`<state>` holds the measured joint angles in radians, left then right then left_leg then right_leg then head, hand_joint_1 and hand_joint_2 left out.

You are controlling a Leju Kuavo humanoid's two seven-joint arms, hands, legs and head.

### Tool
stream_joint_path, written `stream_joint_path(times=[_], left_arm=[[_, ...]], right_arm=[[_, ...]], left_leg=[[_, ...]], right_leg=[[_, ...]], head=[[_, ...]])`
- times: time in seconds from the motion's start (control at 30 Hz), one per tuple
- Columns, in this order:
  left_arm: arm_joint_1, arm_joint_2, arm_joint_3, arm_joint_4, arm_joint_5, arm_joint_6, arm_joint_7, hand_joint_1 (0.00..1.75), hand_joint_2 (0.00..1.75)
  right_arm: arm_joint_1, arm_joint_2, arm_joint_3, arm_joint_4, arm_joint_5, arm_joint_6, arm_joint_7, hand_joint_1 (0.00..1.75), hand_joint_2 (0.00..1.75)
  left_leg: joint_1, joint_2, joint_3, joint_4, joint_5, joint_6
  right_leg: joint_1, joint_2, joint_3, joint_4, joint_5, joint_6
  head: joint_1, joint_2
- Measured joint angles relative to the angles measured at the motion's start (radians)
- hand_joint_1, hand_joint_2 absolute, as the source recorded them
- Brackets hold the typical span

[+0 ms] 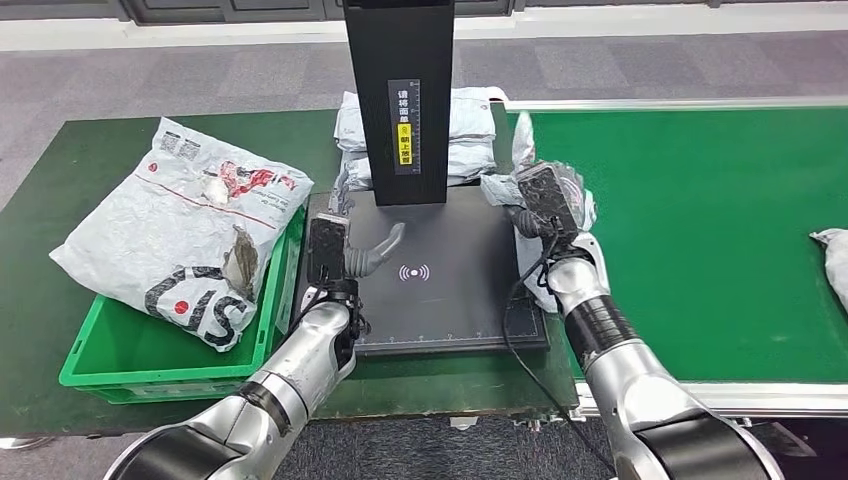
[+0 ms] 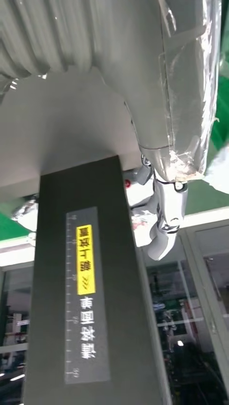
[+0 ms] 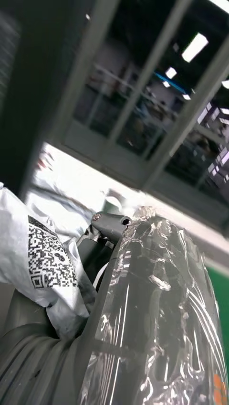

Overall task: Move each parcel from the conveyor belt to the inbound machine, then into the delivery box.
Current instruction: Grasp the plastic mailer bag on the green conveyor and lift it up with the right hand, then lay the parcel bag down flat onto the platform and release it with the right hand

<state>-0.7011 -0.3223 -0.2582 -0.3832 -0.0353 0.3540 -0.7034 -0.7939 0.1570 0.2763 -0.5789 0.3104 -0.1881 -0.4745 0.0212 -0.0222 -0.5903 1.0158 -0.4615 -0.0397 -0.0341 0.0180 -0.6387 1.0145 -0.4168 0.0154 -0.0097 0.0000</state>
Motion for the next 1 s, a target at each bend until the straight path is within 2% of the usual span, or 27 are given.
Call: stream_joint_path(times=[0.4, 0.67, 0.8, 0.83, 0.93, 0.97, 1.0], left_arm=[[-0.001, 0.015, 0.007, -0.02, -0.001, 0.011, 0.0, 0.0, 1.75], [-0.002, 0.015, 0.007, -0.02, 0.003, 0.011, 0.0, 0.0, 1.75], [-0.004, 0.014, 0.007, -0.017, 0.004, 0.013, 0.0, 0.0, 1.75], [-0.004, 0.014, 0.007, -0.016, 0.006, 0.014, 0.0, 0.0, 1.75], [-0.005, 0.016, 0.007, -0.013, 0.017, 0.02, 0.0, 0.0, 1.75], [-0.005, 0.017, 0.007, -0.013, 0.02, 0.023, 0.0, 0.0, 1.75], [-0.005, 0.018, 0.007, -0.013, 0.022, 0.026, 0.0, 0.0, 1.75]], right_arm=[[-0.02, 0.012, 0.128, -0.009, -0.072, 0.046, -0.003, 1.75, 1.75], [0.013, 0.019, 0.256, -0.073, -0.156, 0.245, 0.019, 1.75, 1.75], [0.058, 0.023, 0.367, -0.138, -0.194, 0.286, 0.037, 1.75, 1.75], [0.07, 0.024, 0.394, -0.157, -0.202, 0.288, 0.039, 1.66, 1.75], [0.094, 0.034, 0.455, -0.2, -0.225, 0.291, 0.045, 0.37, 1.75], [0.096, 0.04, 0.468, -0.209, -0.23, 0.289, 0.05, 0.02, 1.75], [0.097, 0.047, 0.478, -0.216, -0.234, 0.282, 0.055, 0.0, 1.75]], left_leg=[[0.0, 0.0, 0.0, 0.0, 0.0, 0.0], [0.0, 0.0, 0.0, 0.0, 0.0, 0.0], [0.0, 0.0, 0.0, 0.0, 0.0, 0.0], [0.0, 0.0, 0.0, 0.0, 0.0, 0.0], [0.0, 0.0, 0.0, 0.0, 0.0, 0.0], [0.0, 0.0, 0.0, 0.0, 0.0, 0.0], [0.0, 0.0, 0.0, 0.0, 0.0, 0.0]], right_leg=[[0.0, 0.0, 0.0, 0.0, 0.0, 0.0], [0.0, 0.0, -0.001, 0.0, 0.0, 0.0], [0.0, 0.0, -0.001, 0.0, 0.0, 0.0], [0.0, 0.0, -0.001, 0.0, 0.0, 0.0], [0.0, 0.0, -0.001, 0.0, 0.0, 0.0], [0.0, 0.0, -0.001, 0.0, 0.0, 0.0], [0.0, 0.0, -0.001, 0.0, 0.0, 0.0]], head=[[0.0, 0.0], [0.0, 0.0], [0.0, 0.0], [0.0, 0.0], [0.0, 0.0], [0.0, 0.0], [0.0, 0.0]])
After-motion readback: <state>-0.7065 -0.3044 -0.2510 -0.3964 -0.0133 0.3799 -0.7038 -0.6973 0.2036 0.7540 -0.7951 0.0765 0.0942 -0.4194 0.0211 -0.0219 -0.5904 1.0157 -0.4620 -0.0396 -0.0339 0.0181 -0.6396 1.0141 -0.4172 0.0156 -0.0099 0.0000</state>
